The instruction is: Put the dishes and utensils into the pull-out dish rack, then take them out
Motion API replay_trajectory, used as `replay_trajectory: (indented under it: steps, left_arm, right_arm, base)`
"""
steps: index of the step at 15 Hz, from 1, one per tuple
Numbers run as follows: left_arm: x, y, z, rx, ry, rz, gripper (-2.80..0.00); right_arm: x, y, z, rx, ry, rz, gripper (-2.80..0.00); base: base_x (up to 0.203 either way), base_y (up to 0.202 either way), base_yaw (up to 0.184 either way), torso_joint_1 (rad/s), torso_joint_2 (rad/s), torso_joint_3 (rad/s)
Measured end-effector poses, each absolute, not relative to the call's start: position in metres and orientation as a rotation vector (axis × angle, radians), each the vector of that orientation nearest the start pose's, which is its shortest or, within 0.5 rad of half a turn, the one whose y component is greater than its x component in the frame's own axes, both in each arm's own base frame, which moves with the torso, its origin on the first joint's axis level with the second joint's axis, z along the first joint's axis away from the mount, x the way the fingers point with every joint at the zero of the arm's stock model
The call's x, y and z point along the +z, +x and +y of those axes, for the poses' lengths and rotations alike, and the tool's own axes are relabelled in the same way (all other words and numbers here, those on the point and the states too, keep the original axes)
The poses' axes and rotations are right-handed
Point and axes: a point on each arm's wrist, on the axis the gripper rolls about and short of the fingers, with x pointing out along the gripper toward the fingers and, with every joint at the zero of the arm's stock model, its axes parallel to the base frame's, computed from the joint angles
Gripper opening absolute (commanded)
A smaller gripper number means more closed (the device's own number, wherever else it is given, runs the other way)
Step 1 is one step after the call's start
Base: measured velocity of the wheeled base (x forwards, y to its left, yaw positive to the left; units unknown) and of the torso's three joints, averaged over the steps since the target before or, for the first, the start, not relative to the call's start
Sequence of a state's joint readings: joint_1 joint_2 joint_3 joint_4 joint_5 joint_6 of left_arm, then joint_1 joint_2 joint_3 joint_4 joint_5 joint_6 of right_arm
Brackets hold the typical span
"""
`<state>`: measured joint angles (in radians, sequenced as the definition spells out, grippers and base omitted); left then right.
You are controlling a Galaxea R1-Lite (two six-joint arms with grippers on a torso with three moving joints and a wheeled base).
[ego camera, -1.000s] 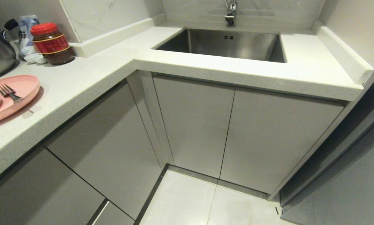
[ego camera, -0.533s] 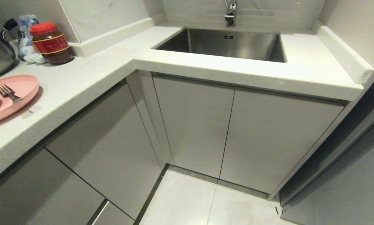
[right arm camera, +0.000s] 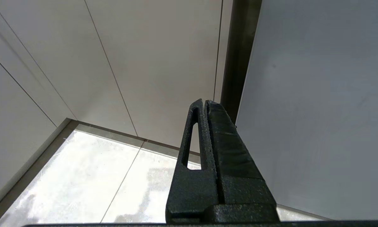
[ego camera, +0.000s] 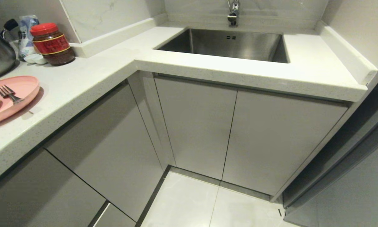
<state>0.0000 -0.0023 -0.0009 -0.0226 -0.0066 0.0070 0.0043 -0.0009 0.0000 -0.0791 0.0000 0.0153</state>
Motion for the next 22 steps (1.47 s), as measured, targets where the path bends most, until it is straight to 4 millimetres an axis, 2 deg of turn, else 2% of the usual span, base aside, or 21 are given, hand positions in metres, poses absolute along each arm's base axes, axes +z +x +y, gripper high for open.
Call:
replay_trajectory:
  steps: [6,22]
  left_arm:
    - [0.0777,-0.0230,-0.0001,-0.005,0.007,-0.024,-2.80]
    - [0.0781,-0.0230,-0.0001,-0.006,0.011,-0.028,-2.80]
  right_arm:
    - [0.0836,-0.0232,-0.0001,0.005,0.015,-0.080,-2.80]
    - [0.0836,-0.0232,-0.0001,0.005,0.015,-0.080,-2.80]
  base:
    - [0.000,0.000,0.000,0.002,0.00,0.059]
    - [0.000,0.000,0.000,0.001,0.00,0.202]
